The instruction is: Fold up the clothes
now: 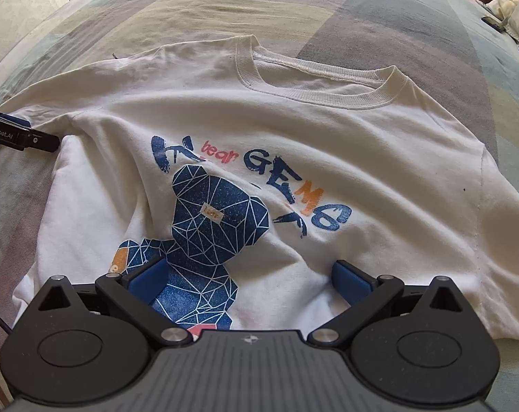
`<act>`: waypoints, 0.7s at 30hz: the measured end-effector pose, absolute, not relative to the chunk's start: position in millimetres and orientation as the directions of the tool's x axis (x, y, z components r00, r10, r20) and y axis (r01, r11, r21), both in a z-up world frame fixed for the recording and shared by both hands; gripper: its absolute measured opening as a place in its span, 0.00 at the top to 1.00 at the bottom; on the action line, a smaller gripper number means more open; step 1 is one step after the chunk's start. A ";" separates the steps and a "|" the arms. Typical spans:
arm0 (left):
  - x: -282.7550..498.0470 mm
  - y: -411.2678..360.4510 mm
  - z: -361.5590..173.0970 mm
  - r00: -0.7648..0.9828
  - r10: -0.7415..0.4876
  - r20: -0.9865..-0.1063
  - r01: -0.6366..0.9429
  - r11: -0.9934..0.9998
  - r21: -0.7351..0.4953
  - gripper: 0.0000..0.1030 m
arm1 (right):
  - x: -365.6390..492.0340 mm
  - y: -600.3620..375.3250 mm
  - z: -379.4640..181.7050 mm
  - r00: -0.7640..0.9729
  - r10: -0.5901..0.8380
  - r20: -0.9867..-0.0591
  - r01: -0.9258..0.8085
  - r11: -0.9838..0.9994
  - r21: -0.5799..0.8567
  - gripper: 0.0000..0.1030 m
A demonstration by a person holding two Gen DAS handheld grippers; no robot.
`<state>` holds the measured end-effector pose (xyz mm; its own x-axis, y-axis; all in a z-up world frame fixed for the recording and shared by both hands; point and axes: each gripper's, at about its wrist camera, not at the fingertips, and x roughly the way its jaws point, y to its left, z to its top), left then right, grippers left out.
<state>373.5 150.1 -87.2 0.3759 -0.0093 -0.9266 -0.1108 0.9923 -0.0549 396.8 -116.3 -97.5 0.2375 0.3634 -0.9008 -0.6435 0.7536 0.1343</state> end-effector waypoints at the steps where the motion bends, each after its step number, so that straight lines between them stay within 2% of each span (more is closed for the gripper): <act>1: 366.4 144.4 -84.4 0.370 -0.029 -0.929 -0.101 0.992 -0.071 0.08 | 396.9 -123.8 -93.3 0.234 0.380 -0.895 -0.635 0.757 0.155 0.00; 5: 336.4 122.1 -74.5 0.346 -0.182 -0.920 -0.090 0.970 -0.226 0.08 | 385.0 -159.7 -76.9 0.215 0.442 -0.871 -0.609 0.758 0.234 0.00; 11: 306.5 79.8 -77.6 0.262 -0.372 -0.891 -0.049 0.917 -0.397 0.08 | 344.2 -195.1 -77.2 0.073 0.488 -0.870 -0.539 0.753 0.377 0.00; 16: 292.1 54.8 -80.7 0.201 -0.379 -0.903 0.063 0.925 -0.374 0.08 | 314.1 -200.3 -87.6 0.006 0.494 -0.870 -0.470 0.769 0.433 0.00; 21: 280.9 44.5 -82.4 0.129 -0.365 -0.922 0.253 0.911 -0.326 0.07 | 289.1 -188.5 -86.5 -0.038 0.478 -0.878 -0.570 0.711 0.412 0.00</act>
